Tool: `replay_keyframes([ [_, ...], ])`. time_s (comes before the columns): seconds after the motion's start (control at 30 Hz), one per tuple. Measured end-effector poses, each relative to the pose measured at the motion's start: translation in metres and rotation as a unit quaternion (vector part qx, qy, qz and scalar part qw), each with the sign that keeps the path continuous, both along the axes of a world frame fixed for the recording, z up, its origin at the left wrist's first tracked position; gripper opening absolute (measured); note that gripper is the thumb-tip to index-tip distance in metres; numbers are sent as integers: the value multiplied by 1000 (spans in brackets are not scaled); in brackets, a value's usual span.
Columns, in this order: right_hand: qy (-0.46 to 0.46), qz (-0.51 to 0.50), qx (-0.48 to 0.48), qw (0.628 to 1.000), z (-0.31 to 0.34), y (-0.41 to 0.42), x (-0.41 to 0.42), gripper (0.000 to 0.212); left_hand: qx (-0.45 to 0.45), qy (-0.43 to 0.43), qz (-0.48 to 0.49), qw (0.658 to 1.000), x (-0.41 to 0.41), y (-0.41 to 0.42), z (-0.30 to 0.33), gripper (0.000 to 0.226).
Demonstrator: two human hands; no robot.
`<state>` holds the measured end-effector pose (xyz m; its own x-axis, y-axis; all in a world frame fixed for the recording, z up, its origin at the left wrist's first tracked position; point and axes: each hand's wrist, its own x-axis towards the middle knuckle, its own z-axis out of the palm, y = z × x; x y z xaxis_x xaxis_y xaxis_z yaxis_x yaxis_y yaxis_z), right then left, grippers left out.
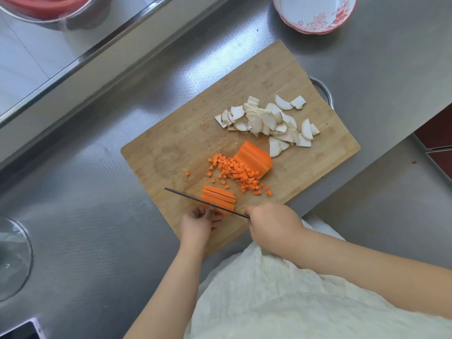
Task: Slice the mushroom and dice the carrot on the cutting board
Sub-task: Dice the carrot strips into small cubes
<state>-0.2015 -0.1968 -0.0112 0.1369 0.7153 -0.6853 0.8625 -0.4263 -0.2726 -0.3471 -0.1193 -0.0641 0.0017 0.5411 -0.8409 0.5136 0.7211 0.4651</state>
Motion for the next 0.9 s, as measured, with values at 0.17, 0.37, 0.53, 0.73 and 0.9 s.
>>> replay_keyframes([
  [0.17, -3, 2, -2, 1000, 1, 1, 0, 18, -2, -2, -9, 1000, 0, 1, 1, 17],
  [0.37, 5, -20, -65, 998, 8, 10, 0, 23, -8, -3, -6, 1000, 0, 2, -1, 13],
  [0.53, 4, -21, -122, 992, 7, 19, -2, 26, -3, 2, -14, 1000, -1, 2, -2, 14],
  [0.73, 5, -25, -126, 992, 1, 19, -3, 27, -20, 34, -112, 993, 0, 7, 12, 23],
  [0.9, 12, -21, -116, 993, -1, 15, -1, 29, -95, -97, -397, 908, 5, 55, 111, 33],
])
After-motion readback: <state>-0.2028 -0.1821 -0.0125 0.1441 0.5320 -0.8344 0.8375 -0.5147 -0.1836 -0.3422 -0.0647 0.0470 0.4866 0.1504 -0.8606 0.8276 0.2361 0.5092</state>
